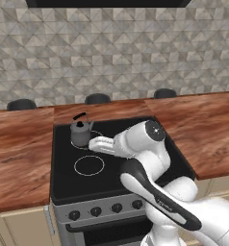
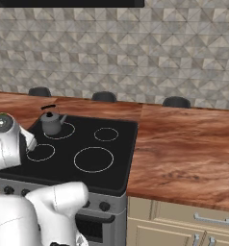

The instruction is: The kettle is done boiling. Turn off the stove, then wait for 300 timesteps before moving the kettle to the dining table.

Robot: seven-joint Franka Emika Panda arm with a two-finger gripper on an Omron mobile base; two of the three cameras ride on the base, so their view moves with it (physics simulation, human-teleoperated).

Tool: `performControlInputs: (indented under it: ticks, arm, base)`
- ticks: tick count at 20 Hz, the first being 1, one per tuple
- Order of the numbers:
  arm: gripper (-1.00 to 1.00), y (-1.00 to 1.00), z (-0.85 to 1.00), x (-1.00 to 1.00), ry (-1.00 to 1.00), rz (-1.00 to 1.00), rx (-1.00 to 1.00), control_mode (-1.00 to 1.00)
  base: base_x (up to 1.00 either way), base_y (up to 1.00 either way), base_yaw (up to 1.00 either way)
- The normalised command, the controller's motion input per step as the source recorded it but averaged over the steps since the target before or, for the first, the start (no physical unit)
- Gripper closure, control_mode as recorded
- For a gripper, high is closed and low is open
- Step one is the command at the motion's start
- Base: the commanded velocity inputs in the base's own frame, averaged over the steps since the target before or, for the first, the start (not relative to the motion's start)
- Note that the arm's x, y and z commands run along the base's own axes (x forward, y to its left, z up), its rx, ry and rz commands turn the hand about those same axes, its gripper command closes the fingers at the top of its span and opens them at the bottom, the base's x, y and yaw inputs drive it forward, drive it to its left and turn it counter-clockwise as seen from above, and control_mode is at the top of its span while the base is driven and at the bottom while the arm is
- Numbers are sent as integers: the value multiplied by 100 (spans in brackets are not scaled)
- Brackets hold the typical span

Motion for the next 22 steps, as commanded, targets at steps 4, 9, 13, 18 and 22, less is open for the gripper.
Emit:
performControlInputs:
  ticks: [4,9,13,18,22]
  arm:
    - [-100,0,18,32,28,0,6,-100]
    - [-100,5,4,22,17,-1,-2,-100]
    - [-100,7,8,16,10,-1,-7,-100]
    - [-100,0,13,20,9,0,-5,-100]
    - [-100,0,-1,23,3,0,-4,-100]
  base:
    - [0,0,0]
    - [0,0,0]
    - [0,0,0]
    - [0,0,0]
    - [0,0,0]
